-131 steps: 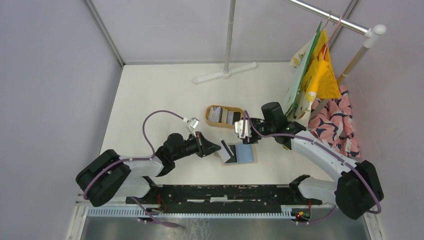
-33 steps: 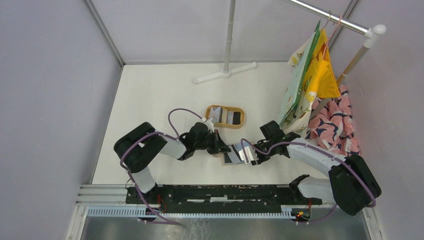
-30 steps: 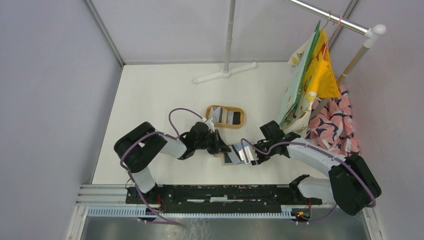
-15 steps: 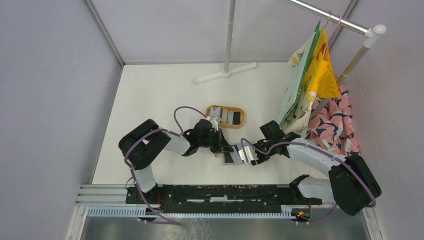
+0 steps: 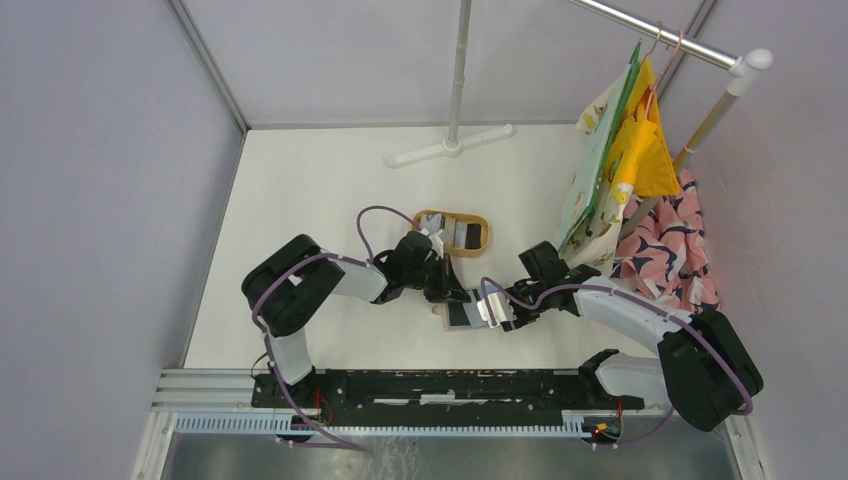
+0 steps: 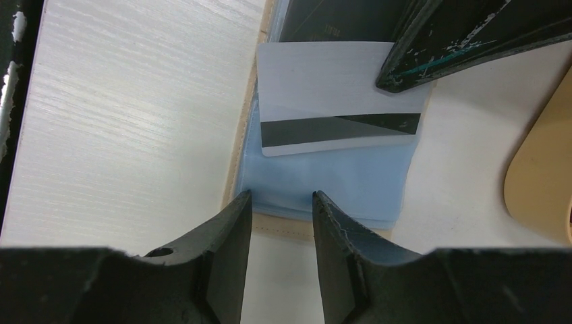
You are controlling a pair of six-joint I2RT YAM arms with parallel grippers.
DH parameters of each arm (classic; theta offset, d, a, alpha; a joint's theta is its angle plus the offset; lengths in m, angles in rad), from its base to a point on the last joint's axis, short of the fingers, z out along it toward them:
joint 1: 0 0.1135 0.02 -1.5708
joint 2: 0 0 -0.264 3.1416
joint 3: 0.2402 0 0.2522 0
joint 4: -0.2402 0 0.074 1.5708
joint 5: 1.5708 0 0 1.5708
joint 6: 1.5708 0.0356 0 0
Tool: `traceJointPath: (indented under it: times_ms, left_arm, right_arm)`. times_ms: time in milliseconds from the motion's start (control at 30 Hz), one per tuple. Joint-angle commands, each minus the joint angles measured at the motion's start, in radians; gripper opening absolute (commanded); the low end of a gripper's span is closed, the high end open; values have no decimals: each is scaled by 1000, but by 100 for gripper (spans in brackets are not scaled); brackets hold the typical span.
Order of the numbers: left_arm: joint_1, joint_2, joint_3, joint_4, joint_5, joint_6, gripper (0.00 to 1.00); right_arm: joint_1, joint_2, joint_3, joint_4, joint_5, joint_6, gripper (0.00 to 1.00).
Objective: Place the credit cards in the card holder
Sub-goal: Insert the credit card into the card holder.
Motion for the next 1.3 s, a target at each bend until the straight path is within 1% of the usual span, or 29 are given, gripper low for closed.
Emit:
traceJointPath:
  times_ms: [0, 300, 633, 767, 833, 933, 1033, 1167, 1267]
  left_arm:
    - [-5, 39, 22, -97, -21, 78, 2]
    - [-5, 59, 49, -114, -16, 87, 2]
    - [-5, 81, 75, -132, -15, 97, 5]
    - [-4, 89, 86, -138, -15, 100, 7]
    - [-4, 92, 88, -141, -15, 102, 8]
    - [-5, 93, 87, -141, -18, 103, 9]
    - [-5, 88, 84, -141, -21, 103, 11]
    - [-4, 89, 84, -141, -23, 103, 13]
    - [-4, 91, 86, -141, -23, 103, 15]
  right_arm:
    - [6, -5, 1, 7, 40, 2, 44]
    - [7, -24, 1, 10, 22, 8, 45]
    - [11, -47, 9, 9, 9, 10, 46]
    - [28, -77, 30, 8, -18, 5, 47]
    - [56, -97, 38, 14, -27, -9, 46]
    - [111, -110, 55, 26, -62, -31, 42]
    - [179, -107, 73, 73, -83, -33, 34]
    - [291, -39, 108, 152, 35, 32, 21]
    - [359, 40, 138, 202, 155, 92, 15]
